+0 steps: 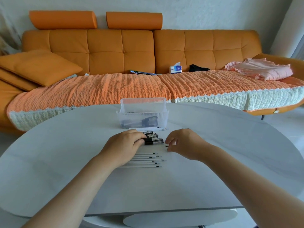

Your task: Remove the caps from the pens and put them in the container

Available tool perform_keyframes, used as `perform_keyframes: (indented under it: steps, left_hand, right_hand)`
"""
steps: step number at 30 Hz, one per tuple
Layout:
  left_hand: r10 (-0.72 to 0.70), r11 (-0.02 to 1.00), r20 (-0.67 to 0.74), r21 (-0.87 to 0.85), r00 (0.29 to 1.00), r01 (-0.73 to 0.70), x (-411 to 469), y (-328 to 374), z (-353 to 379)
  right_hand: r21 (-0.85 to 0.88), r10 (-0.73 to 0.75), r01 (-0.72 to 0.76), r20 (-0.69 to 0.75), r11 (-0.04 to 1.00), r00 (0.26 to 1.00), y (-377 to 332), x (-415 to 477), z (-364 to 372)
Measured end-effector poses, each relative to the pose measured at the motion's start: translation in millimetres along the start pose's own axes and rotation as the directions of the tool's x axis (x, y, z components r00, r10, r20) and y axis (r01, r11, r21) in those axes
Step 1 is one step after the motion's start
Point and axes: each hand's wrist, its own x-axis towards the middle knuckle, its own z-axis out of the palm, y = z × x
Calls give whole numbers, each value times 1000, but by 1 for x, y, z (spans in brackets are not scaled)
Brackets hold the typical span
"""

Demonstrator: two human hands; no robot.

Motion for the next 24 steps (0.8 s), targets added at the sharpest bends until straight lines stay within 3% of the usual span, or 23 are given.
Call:
perform_keyframes:
  steps: [9,15,24]
  left_hand:
    - [18,998,-3,67,1000,-17,-1,9,1]
    - [67,996,-26,63,997,-65,0,12,2]
    - [72,996,-43,47,996,-70,-2,13,-3]
  right_hand:
    - [-18,-43,43,12,999,999,1,2,-2]
    - [-132,-203,194,-60,972,977,-11,-1,-6]
    - [-281,-229,216,-16,935,973,-30,3,0]
